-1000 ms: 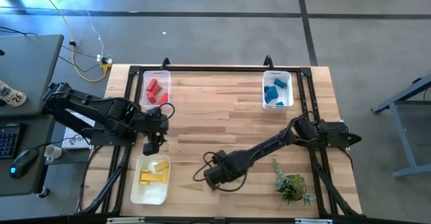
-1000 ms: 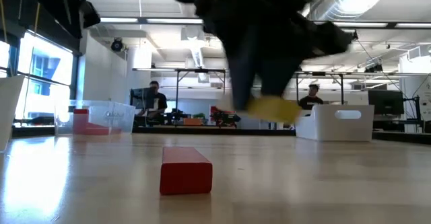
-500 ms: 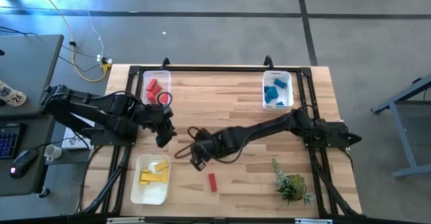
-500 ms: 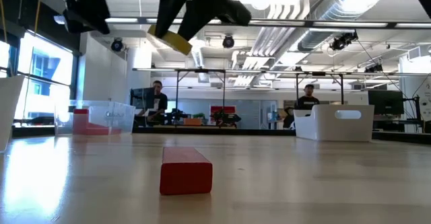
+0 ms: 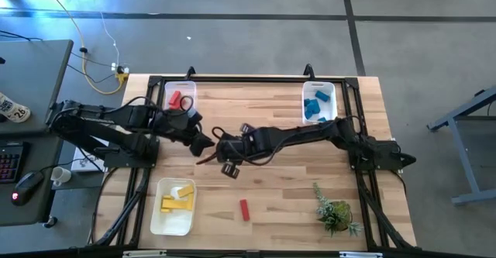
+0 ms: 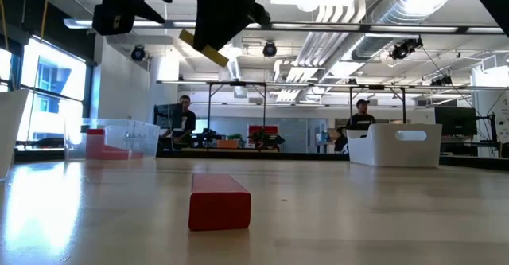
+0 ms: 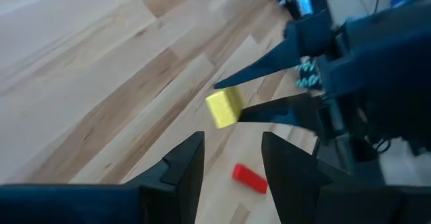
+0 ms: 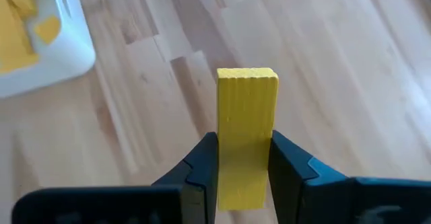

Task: Sort & place blocks by color
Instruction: Put the yellow block into the bottom white bin

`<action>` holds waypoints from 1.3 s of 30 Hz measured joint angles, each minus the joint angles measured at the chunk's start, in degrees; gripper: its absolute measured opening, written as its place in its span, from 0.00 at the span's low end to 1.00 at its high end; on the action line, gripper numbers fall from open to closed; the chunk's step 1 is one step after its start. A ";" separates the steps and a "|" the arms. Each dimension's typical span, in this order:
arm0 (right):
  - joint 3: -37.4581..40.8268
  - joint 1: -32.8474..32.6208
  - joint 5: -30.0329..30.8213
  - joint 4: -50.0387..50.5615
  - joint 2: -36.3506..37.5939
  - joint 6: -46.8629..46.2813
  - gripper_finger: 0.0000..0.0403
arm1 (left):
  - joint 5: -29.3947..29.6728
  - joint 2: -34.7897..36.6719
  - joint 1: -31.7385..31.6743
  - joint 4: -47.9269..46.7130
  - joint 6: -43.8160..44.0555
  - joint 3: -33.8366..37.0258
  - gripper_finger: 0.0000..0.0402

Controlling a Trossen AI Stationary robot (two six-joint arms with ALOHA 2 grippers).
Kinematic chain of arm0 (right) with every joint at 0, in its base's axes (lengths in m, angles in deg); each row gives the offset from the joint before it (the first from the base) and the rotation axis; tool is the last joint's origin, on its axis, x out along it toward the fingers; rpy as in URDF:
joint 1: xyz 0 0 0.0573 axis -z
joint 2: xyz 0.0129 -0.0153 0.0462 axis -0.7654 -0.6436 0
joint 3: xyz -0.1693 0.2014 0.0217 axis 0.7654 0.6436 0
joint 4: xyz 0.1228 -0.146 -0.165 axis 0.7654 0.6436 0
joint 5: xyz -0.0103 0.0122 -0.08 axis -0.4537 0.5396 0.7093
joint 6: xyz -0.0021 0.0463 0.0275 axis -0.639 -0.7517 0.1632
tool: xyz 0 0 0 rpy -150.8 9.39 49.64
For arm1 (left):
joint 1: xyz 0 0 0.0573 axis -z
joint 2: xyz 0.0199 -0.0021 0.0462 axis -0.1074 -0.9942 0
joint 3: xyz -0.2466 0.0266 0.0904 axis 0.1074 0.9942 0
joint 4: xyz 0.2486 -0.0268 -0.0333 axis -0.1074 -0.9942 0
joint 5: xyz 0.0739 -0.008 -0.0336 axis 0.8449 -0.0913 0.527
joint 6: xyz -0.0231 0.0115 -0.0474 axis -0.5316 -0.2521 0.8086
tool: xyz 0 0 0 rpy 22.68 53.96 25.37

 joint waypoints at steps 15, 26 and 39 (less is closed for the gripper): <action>0.00 2.21 0.70 -6.48 0.00 14.17 0.18 | 0.66 -1.94 -3.42 1.31 3.71 0.00 0.34; 0.00 2.33 2.44 -5.86 0.00 14.91 0.18 | 0.83 -4.96 -3.64 1.37 3.70 0.00 0.34; 0.02 2.60 4.08 -8.28 0.00 13.75 0.18 | 0.26 -4.95 -5.21 1.58 2.64 -0.04 0.23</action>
